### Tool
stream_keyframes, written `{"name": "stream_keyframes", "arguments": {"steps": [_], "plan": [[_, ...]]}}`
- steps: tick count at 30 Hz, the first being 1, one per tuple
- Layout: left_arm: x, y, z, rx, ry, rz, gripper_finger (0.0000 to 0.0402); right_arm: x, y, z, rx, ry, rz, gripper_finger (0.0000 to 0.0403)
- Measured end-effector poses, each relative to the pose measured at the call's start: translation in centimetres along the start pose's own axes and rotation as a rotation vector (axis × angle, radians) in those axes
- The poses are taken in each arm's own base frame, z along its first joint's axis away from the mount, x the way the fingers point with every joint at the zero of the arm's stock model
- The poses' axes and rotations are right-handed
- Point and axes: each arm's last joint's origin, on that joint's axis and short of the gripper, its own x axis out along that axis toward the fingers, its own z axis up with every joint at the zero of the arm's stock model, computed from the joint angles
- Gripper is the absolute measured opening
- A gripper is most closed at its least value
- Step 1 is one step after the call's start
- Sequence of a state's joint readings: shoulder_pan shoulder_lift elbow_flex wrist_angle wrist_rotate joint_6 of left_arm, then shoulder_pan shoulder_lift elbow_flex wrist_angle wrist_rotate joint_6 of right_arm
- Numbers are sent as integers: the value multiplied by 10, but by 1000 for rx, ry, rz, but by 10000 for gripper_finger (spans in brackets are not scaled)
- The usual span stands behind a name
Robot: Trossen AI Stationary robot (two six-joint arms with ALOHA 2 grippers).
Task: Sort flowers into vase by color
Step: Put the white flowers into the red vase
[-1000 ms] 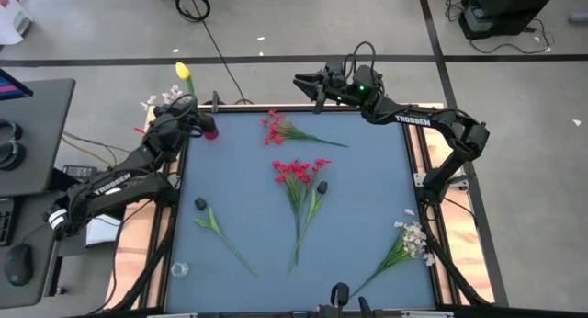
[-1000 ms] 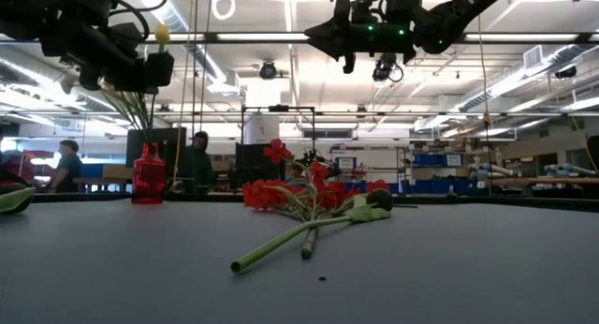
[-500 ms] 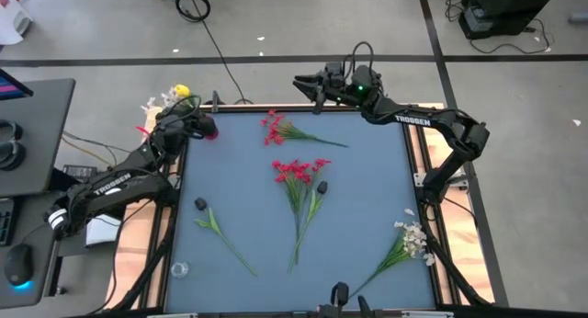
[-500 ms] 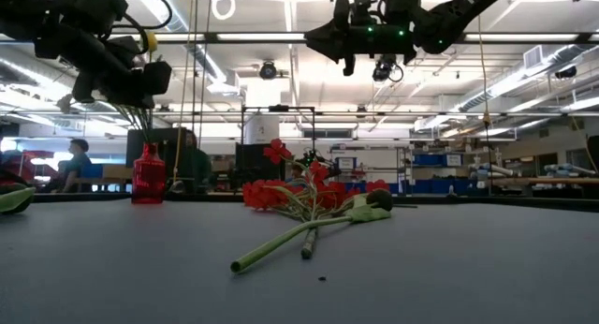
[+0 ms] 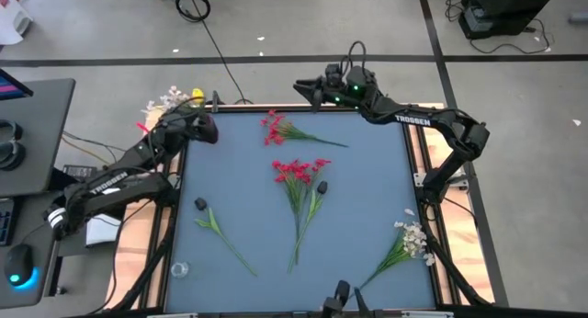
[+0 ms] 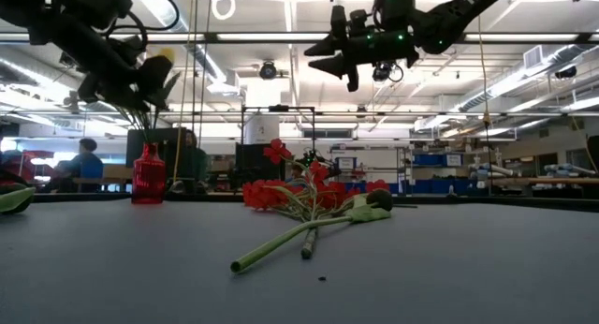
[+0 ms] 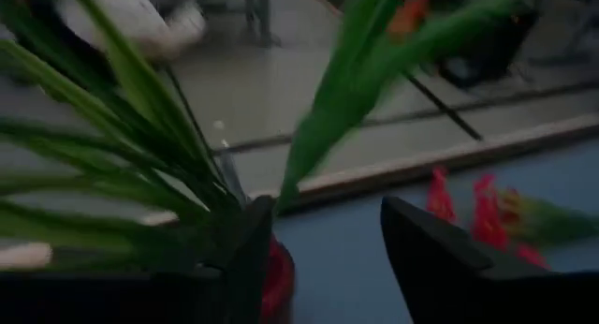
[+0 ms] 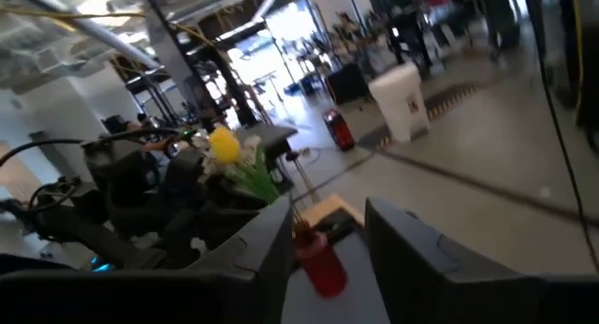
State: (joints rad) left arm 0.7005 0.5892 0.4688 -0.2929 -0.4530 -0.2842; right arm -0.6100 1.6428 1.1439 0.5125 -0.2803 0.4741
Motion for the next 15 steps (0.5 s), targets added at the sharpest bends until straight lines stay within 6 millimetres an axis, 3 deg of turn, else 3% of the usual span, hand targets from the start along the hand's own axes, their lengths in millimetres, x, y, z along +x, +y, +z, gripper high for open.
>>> {"name": "stream_keyframes", "arguments": {"steps": [8, 15], "plan": [[-16, -2, 7, 7, 142, -31, 253, -1, -8, -7, 83, 78, -71, 196], [-29, 1, 14, -35, 247, -18, 263, -2, -10, -8, 86, 80, -96, 215]]}}
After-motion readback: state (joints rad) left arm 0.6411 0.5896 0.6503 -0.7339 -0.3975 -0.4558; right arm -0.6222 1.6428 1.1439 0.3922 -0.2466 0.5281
